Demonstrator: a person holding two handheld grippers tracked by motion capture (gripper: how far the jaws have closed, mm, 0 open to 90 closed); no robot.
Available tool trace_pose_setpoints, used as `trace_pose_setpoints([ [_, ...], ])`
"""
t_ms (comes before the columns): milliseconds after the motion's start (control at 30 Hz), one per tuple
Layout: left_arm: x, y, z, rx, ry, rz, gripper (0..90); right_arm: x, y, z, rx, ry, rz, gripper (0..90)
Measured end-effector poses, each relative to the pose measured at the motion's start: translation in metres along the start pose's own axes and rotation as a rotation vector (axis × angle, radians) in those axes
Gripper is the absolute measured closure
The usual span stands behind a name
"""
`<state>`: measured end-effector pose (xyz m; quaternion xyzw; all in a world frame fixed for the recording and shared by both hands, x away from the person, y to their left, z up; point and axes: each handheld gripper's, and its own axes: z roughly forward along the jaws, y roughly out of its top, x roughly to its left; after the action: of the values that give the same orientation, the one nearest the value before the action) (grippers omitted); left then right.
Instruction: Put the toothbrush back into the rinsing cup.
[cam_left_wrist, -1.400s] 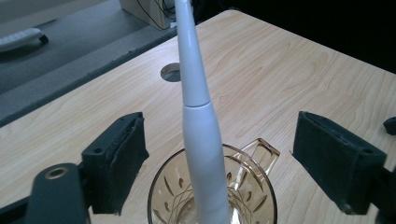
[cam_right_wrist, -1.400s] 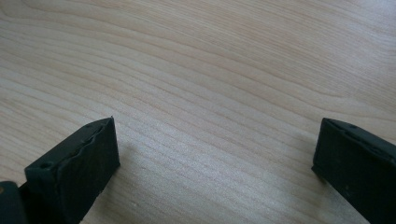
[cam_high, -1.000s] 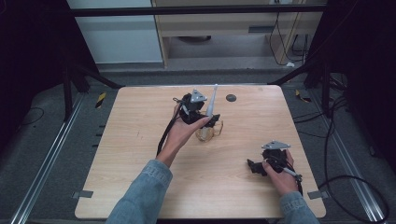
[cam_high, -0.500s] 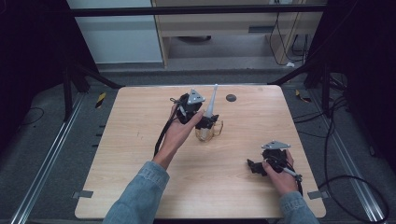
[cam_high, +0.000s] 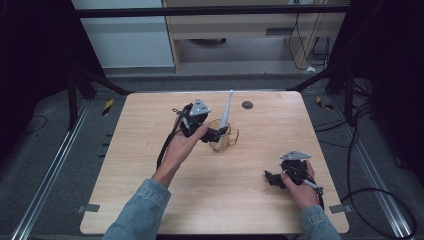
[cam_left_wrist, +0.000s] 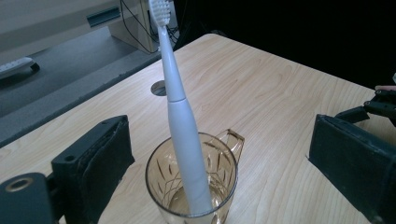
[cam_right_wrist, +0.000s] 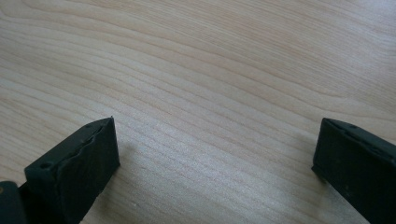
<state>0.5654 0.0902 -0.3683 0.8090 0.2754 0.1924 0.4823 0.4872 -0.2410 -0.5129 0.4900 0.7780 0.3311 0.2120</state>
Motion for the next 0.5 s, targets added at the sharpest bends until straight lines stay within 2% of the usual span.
trace_pose_setpoints([
  [267, 0.005, -0.008, -0.009, 0.002, 0.006, -0.010, 5.2, 0.000, 0.000, 0.000, 0.000, 0.000, -0.001, 0.4],
  [500, 0.013, -0.021, -0.020, 0.017, 0.022, -0.028, 5.2, 0.000, 0.000, 0.000, 0.000, 0.000, 0.000, 0.4],
])
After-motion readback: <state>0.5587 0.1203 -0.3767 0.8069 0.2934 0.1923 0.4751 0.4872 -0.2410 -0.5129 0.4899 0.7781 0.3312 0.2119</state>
